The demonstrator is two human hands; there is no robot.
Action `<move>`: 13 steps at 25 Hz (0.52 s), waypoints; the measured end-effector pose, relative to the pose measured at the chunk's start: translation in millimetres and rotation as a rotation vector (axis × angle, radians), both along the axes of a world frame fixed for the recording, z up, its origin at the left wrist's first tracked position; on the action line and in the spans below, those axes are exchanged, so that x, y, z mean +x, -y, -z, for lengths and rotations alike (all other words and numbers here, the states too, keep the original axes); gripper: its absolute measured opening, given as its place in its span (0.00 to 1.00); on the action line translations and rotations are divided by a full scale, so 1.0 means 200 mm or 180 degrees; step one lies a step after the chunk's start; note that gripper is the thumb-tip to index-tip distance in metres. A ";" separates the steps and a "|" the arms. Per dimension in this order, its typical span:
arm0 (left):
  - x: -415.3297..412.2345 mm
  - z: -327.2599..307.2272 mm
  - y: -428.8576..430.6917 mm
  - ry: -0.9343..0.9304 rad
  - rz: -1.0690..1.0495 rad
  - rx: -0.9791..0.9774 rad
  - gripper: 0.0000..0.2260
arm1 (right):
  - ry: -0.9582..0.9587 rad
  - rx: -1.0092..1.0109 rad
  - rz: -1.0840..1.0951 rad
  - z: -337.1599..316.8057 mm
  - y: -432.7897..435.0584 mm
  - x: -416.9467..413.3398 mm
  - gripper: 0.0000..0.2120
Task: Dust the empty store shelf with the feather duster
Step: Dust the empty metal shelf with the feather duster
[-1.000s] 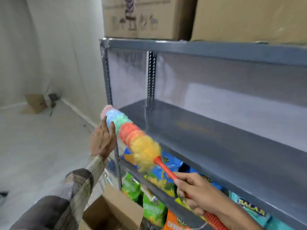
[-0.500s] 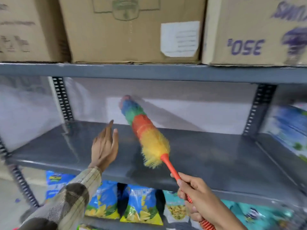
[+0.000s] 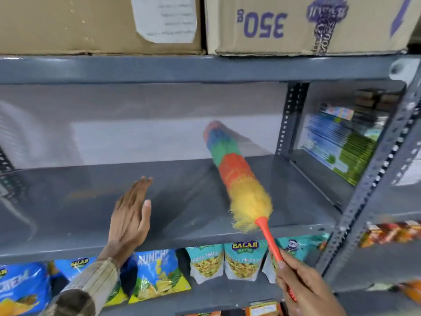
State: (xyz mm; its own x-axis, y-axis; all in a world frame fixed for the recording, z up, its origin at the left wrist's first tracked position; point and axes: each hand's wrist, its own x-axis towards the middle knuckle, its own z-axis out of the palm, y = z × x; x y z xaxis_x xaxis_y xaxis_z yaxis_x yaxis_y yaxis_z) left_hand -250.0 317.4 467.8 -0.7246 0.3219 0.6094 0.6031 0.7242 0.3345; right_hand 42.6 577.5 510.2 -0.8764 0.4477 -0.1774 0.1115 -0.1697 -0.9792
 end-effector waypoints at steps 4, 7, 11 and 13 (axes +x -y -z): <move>0.01 0.03 0.02 0.0002 0.0309 0.0175 0.28 | 0.0135 0.0241 0.0255 0.05 -0.04 0.09 0.22; 0.02 0.03 0.04 -0.0065 0.0640 -0.0067 0.29 | 0.0519 0.0813 0.0298 0.09 -0.06 0.09 0.24; 0.05 0.01 0.02 -0.0305 0.0778 -0.0608 0.30 | 0.0830 0.1402 -0.0051 0.10 0.01 0.04 0.27; 0.05 0.02 0.01 -0.0250 0.0725 -0.0649 0.29 | 0.0908 0.1715 -0.0207 0.11 0.10 -0.01 0.27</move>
